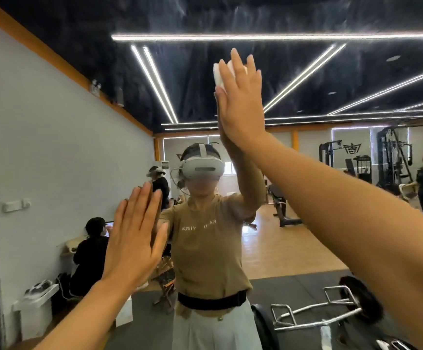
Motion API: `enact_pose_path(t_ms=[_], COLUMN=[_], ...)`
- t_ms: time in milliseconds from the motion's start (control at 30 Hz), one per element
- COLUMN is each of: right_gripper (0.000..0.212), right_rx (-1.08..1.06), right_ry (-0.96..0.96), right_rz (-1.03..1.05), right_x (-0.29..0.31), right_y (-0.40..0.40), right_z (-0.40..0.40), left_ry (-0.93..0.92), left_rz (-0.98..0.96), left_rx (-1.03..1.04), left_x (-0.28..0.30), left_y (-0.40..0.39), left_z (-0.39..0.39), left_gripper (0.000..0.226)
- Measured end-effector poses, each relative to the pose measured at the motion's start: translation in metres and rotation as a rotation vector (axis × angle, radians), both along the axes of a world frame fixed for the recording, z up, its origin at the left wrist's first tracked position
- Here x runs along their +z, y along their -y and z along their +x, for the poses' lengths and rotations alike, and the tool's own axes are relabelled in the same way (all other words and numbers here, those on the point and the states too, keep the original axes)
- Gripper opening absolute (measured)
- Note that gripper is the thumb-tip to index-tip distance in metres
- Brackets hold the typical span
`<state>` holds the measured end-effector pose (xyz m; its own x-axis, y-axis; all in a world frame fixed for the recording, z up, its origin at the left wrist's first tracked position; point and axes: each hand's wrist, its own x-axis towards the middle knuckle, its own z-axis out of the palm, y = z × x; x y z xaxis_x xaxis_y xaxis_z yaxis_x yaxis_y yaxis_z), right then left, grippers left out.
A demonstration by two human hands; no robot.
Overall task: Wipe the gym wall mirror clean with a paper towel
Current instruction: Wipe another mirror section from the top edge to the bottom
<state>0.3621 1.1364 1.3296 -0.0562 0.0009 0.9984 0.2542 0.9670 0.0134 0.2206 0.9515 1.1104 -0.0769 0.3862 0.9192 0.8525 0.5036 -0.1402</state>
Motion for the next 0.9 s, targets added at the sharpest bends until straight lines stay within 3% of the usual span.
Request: enact_pose_path(t_ms=[233,433,567,700,900], right_gripper=[0.048,0.052,0.048,0.048,0.047], right_rx=[0.085,0.117,0.08,0.081,-0.019], right_ry=[-0.017,0.148,0.266,0.289,0.217], right_rz=[0.072,0.177,0.258,0.274,0.314], right_x=[-0.072,-0.188,-0.22,-0.19,-0.064], right_y=[0.009,0.017,0.019,0.019,0.028], right_z=[-0.017,-0.02,-0.014,-0.013,-0.029], left_ry=[-0.066,-0.049,-0.038,-0.032,-0.012], left_rz=[0.039,0.036,0.021,0.012,0.113], left_rx=[0.045,0.024,-0.008,-0.06,-0.032], left_x=[-0.002,-0.002,-0.002,-0.001,0.013], left_y=[-0.005,-0.006,-0.002,0.003,0.025], left_z=[-0.008,-0.008,-0.008,-0.008,-0.019], left_gripper=[0.066,0.066,0.066,0.066,0.067])
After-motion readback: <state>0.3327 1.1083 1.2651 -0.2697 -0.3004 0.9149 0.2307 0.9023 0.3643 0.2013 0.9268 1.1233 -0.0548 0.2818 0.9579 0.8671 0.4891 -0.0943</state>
